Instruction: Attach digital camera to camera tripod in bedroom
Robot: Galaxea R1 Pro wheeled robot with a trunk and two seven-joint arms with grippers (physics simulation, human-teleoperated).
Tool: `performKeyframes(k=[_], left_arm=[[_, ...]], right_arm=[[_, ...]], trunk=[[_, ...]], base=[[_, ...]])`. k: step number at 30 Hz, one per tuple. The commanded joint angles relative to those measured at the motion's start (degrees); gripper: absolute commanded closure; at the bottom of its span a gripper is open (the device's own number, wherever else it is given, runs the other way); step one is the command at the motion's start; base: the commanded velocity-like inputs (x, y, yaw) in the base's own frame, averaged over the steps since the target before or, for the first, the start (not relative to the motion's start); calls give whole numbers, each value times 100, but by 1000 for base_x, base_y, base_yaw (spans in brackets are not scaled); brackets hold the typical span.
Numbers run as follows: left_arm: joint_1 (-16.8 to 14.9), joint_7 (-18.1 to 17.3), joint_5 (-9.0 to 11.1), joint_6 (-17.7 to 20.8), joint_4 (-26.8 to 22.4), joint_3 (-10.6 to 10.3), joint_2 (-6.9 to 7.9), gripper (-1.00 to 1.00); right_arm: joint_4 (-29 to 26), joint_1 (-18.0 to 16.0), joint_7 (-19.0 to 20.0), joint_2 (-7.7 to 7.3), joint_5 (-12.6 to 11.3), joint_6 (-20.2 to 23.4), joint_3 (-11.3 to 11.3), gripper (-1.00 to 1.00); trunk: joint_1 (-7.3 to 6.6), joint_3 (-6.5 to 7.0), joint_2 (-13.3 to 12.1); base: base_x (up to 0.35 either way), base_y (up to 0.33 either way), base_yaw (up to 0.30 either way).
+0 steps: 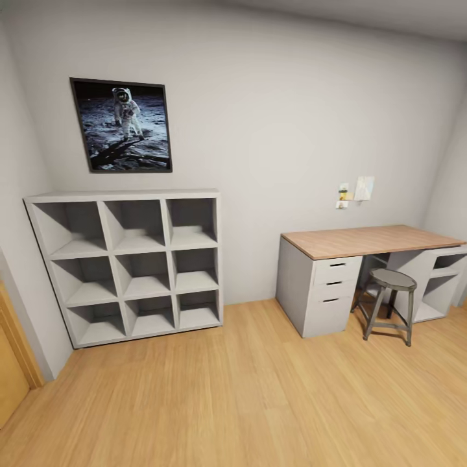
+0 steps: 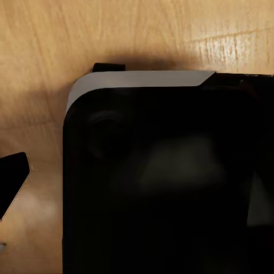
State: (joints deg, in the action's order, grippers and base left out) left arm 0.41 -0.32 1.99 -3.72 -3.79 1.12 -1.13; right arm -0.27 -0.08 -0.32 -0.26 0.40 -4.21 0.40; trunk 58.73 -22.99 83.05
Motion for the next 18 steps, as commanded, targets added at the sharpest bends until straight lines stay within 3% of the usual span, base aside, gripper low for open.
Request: performKeyframes(k=[1, 18], left_arm=[[3, -3, 21, -6, -8, 9, -1, -100], [3, -3, 21, -6, -8, 3, -1, -100]], right_arm=[[0, -1, -3, 0, 4, -16, 3, -100], [2, -1, -3, 0, 4, -17, 4, -100]], trunk=[[0, -5, 3], [0, -5, 3]], base=[[0, 165, 0], [0, 164, 0]])
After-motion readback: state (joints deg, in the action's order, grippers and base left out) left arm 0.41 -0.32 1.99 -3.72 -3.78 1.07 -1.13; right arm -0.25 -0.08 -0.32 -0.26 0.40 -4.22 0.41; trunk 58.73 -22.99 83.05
